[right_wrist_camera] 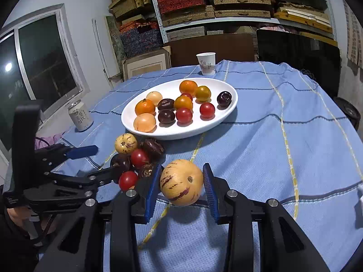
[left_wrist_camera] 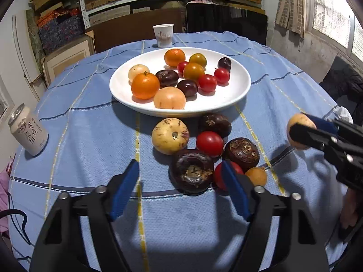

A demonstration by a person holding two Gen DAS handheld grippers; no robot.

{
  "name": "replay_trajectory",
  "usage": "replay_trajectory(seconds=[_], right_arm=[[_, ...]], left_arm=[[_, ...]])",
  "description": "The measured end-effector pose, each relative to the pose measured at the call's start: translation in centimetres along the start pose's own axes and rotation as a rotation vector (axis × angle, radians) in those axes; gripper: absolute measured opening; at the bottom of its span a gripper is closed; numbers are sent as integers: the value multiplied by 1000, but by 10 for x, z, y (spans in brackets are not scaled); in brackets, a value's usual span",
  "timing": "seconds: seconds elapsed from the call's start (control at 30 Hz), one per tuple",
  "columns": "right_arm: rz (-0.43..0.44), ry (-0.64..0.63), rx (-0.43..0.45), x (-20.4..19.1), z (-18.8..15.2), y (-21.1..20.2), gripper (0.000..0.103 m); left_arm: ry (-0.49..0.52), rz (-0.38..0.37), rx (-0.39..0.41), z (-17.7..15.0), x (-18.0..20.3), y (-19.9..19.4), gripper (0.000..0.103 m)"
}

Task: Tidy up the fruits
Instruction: 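Grasp a cream fruit with purple stripes with the right tool, then grasp a dark wrinkled fruit with the left tool while the right tool holds the striped fruit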

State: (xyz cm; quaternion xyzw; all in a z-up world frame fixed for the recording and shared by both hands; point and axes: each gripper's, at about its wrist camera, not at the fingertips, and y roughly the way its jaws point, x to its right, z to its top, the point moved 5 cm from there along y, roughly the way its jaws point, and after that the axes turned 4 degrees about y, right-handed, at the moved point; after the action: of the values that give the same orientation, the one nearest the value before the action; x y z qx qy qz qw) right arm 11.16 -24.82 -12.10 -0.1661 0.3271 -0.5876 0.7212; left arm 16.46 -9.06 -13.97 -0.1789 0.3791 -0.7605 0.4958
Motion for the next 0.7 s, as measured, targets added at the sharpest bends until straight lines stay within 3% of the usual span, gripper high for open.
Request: replay_trajectory(seconds=[0.17, 0.27, 0.57, 0.7], right_arm=[[35, 40, 4, 7, -1, 0, 38], [48, 43, 6, 7, -1, 0, 38], [65, 23, 12, 2, -2, -1, 38], [66, 28, 12, 2, -2, 0, 38]], left_arm=[[-69, 24, -34, -1, -11, 10, 71], [-103, -8, -69, -6, -16, 12, 71], [-85, 0, -78, -13, -14, 12, 74], [-87, -36, -86, -9, -5, 23, 72]])
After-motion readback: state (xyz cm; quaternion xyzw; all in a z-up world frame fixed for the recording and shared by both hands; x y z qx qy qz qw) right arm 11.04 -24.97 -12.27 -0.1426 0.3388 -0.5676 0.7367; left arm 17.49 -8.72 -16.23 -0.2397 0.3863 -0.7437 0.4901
